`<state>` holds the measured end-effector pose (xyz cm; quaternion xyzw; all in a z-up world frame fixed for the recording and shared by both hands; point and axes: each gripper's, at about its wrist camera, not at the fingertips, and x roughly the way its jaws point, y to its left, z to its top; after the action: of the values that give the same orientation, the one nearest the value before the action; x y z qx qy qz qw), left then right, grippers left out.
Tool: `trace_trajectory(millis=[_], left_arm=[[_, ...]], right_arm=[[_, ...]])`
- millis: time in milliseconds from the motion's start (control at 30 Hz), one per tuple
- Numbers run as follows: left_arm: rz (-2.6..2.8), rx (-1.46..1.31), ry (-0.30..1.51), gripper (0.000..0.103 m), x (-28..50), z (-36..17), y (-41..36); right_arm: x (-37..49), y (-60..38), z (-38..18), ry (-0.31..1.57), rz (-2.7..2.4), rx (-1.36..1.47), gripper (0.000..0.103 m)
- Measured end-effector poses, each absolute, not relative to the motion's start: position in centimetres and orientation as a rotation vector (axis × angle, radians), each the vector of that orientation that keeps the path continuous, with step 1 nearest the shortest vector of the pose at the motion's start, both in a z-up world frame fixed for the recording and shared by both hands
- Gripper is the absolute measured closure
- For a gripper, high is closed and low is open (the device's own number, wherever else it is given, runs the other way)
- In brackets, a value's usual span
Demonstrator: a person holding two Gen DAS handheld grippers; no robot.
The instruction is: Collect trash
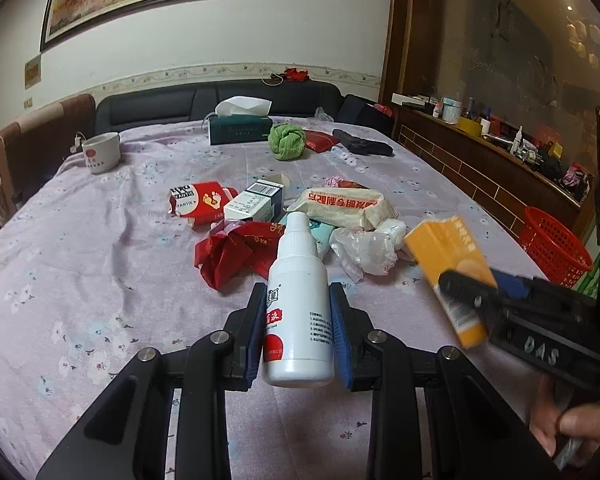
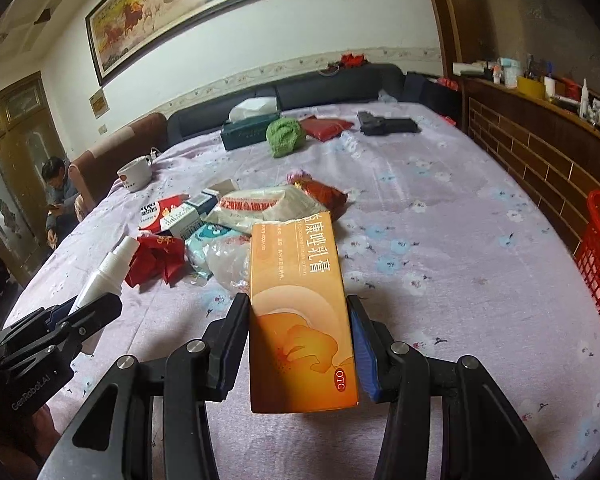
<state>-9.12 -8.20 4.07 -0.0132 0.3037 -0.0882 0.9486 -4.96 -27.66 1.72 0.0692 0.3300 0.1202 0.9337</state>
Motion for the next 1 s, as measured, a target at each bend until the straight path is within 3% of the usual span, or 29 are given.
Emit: trace_trajectory(millis=[1000], left_arm=[[-0.129, 0.049, 0.589, 0.074, -11.4, 4.8, -10.0]], right_arm=[[-9.8, -28.5, 3.7, 0.64, 0.247, 0.162, 0.051]])
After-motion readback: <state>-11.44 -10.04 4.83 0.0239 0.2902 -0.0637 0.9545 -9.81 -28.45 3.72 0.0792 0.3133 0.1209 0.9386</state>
